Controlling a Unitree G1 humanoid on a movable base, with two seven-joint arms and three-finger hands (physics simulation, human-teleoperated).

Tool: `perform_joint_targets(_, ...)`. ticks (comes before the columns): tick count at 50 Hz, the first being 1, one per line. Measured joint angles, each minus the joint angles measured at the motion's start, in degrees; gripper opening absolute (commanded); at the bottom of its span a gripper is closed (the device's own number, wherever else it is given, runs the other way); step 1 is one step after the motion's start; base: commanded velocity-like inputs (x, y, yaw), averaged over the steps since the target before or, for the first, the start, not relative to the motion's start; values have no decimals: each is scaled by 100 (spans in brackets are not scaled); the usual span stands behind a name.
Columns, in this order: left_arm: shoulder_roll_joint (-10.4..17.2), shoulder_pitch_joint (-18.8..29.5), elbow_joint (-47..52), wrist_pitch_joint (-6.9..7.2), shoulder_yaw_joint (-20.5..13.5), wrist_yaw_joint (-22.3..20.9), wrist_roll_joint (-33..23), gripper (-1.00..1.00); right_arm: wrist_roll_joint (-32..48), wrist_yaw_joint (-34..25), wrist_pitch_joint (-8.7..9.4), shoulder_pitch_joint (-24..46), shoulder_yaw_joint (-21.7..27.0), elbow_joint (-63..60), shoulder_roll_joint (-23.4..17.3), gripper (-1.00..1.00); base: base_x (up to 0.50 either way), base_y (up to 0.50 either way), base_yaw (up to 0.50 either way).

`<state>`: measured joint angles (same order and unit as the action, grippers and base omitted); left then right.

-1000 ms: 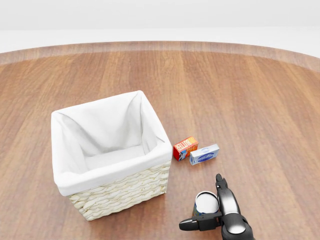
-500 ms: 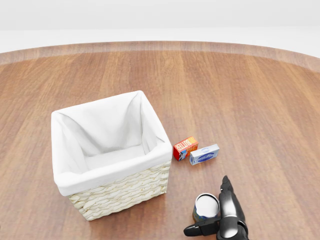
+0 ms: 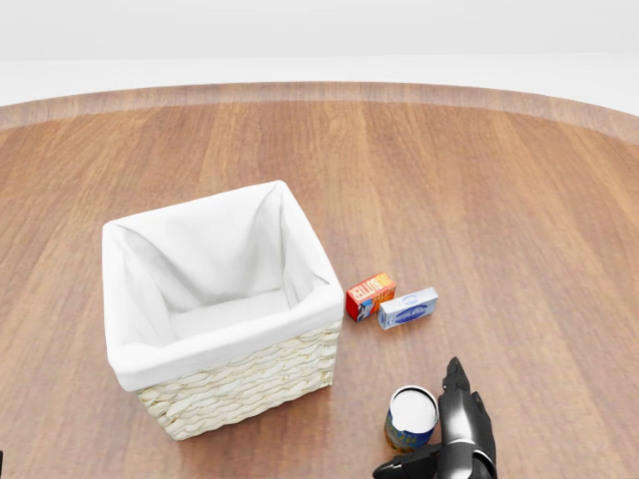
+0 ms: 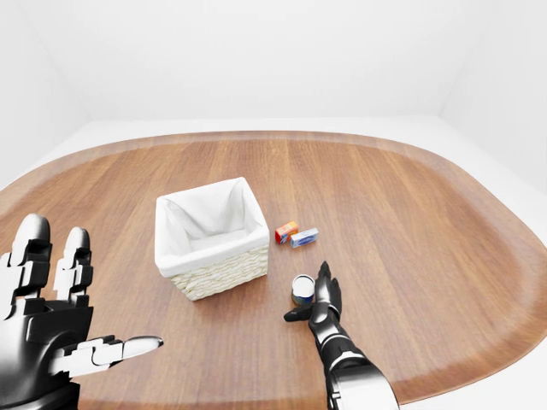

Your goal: Pick up the alphabet soup and put it in the basket.

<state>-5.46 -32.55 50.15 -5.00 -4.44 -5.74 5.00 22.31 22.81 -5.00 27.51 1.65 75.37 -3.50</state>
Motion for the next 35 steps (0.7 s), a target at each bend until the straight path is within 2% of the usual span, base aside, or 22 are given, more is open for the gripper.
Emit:
perform_joint_targets(31,7,-76,24,0,18,-17,33,100,-66,-63,0,55,114,56,53,100,0,0,0)
perform_joint_targets(32,7,-78,26,0,18,-19,34,100,-68,-60,0,57,116,58,54,-41,0,0,0)
perform_joint_targets(33,6,-81,29,0,18,-20,35,100,-67,-46,0,59,123,59,54,-41,0,0,0)
perform_joint_targets(34,5,-85,32,0,18,-22,37,100,-64,-36,0,62,128,59,53,-100,0,0,0)
perform_joint_targets(35,5,-90,36,0,18,-24,39,100,-62,-25,0,63,135,60,52,-100,0,0,0)
